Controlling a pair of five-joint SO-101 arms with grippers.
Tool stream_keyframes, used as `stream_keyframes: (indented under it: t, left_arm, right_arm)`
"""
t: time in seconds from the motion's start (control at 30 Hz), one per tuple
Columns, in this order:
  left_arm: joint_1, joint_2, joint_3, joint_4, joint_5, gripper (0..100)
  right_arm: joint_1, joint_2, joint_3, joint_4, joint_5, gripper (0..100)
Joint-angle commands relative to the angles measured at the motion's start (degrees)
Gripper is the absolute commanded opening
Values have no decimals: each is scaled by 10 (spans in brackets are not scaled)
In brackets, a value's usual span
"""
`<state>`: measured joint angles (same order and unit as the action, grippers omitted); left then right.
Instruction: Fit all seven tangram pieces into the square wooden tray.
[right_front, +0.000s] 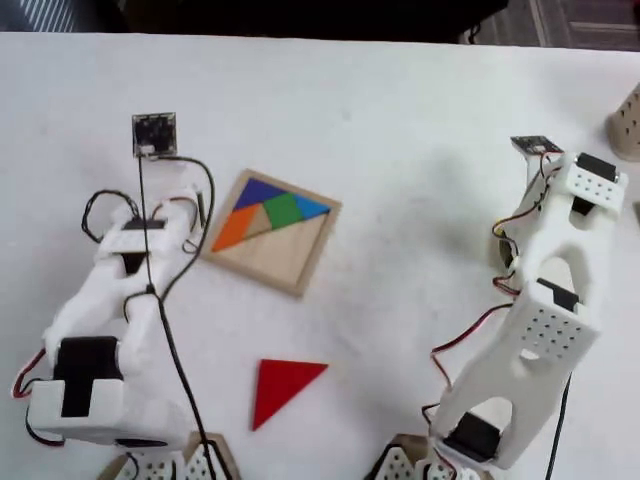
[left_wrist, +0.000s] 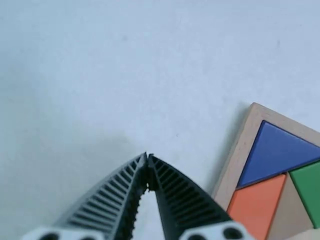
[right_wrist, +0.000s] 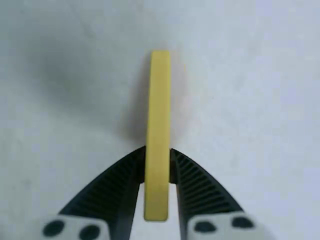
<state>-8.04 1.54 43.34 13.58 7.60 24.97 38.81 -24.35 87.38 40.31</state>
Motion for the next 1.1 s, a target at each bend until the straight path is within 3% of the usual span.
stream_keyframes:
  t: [0.0,0.2,0.4,0.6,0.73,0.87,1.07]
  left_arm:
    - [-7,-4,-33,-11,-4,28]
    - [-22,-5,-36,-11,-4,28]
    - [-28,0,-43,-11,-2,28]
    - [-6,22,-54,-19,0,24]
    - [-7,112,-129,-9,1,24]
    - [-6,165,-200,67,-1,24]
    - [21,162,-212,171,-4,24]
  right_arm:
    - [-19,-51,-29,45,4,19]
    - [-65,-131,-25,109,-1,19]
    - [-137,-200,20,108,-110,19]
    - [-237,-277,125,101,-167,19]
    - [-281,-339,237,40,-201,19]
    - [-327,-409,380,-53,-236,19]
    - [-347,-493,533,-155,-242,19]
